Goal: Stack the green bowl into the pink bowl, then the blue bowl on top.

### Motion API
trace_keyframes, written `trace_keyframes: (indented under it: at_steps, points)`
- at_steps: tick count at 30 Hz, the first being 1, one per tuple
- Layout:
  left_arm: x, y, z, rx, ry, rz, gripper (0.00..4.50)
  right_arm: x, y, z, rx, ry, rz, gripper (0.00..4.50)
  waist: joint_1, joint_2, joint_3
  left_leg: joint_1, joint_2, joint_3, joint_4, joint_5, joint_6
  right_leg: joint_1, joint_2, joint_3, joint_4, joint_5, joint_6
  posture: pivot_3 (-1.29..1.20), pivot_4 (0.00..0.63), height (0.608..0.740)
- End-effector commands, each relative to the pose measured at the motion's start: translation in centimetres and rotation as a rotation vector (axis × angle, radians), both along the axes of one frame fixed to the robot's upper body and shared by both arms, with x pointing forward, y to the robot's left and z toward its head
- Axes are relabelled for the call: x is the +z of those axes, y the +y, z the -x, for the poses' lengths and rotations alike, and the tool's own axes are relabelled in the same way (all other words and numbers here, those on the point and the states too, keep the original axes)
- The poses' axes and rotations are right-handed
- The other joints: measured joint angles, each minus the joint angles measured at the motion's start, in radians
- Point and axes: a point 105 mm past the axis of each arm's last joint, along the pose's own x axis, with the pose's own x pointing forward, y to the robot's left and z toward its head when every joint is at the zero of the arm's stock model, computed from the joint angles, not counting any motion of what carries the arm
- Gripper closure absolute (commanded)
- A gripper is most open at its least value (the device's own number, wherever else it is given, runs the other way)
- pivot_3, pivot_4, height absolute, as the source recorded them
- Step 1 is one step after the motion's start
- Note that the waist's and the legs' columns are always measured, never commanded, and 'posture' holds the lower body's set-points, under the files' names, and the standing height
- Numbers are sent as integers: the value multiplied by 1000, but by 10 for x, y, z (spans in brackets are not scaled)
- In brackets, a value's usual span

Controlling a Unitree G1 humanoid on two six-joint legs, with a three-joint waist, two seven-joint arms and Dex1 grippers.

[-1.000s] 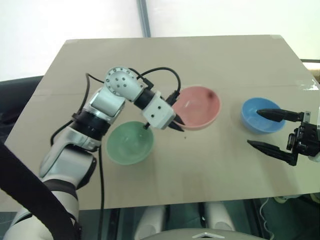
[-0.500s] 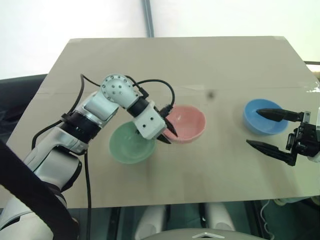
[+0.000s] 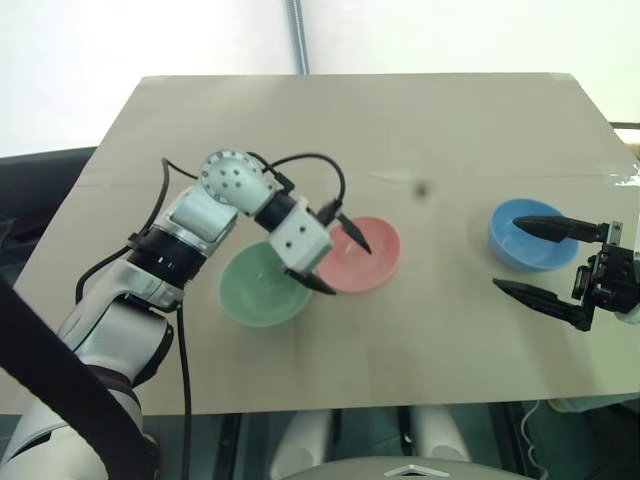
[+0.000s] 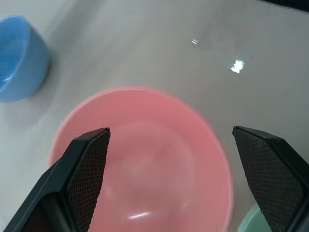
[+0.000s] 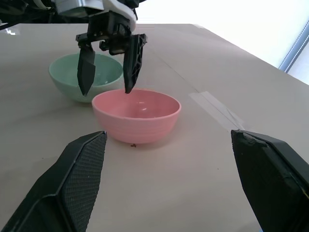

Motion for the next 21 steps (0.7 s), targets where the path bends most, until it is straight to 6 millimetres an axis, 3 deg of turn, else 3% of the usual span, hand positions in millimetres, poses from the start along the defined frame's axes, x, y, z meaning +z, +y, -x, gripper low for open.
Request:
trace_keyframes:
  at_steps: [1, 5, 8, 15, 21]
  points:
    - [42, 3, -6, 126, 114, 193, 203, 9, -1, 2, 9, -42, 4, 0, -1, 0, 0, 0, 0, 0, 0, 0, 0, 0, 0, 0, 0, 0, 0, 0, 150, 740]
    - [62, 18, -10, 268, 223, 313, 203, 9, -1, 2, 12, -41, 5, 0, -6, 0, 0, 0, 0, 0, 0, 0, 0, 0, 0, 0, 0, 0, 0, 0, 150, 740]
    - [68, 41, -5, 378, 299, 346, 203, 9, -2, 2, 12, -40, 6, 0, -15, 0, 0, 1, 1, 0, -1, 0, 0, 0, 0, 0, 0, 0, 0, 0, 150, 740]
    - [48, 116, 40, 583, 400, 128, 203, 6, -3, 1, 18, -28, 4, 0, -28, 1, 1, 1, 3, 1, -3, 0, 0, -1, 1, 1, -1, 0, 0, 0, 150, 740]
    - [27, 160, 68, 708, 403, -107, 203, 5, -3, -4, 36, -23, 3, 0, -8, 2, 2, 3, 5, 1, -8, 0, 0, 0, 0, 1, -4, 0, 0, 0, 150, 740]
